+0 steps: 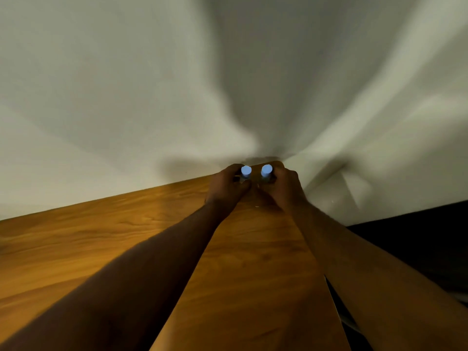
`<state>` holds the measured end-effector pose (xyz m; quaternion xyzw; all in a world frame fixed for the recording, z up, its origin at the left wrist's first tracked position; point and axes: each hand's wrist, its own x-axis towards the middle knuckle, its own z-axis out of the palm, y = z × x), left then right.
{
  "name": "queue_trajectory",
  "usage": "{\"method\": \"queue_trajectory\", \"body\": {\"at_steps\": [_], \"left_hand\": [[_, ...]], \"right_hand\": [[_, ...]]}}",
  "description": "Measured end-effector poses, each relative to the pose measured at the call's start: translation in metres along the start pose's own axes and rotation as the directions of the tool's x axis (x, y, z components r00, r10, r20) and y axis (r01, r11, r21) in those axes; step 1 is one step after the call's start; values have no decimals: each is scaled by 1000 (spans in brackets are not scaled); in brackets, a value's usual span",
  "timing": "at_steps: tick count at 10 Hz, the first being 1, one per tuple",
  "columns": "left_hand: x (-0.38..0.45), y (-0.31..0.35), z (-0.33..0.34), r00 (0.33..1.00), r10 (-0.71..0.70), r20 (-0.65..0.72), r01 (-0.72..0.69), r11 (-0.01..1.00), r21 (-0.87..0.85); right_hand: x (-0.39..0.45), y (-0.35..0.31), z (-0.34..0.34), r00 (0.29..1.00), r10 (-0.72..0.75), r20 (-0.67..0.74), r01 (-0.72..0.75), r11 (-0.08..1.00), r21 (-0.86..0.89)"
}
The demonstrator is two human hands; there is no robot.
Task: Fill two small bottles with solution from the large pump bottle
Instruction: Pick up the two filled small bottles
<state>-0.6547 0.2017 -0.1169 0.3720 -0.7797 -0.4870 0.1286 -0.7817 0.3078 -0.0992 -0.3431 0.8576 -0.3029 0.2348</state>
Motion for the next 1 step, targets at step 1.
{"method": "queue_trajectory", "body": {"at_steps": [1], "left_hand": [[-6, 1, -2, 997, -66, 27, 66, 998, -14]], "right_hand": [[-11, -1, 4, 996, 84, 20, -85, 996, 22]]}}
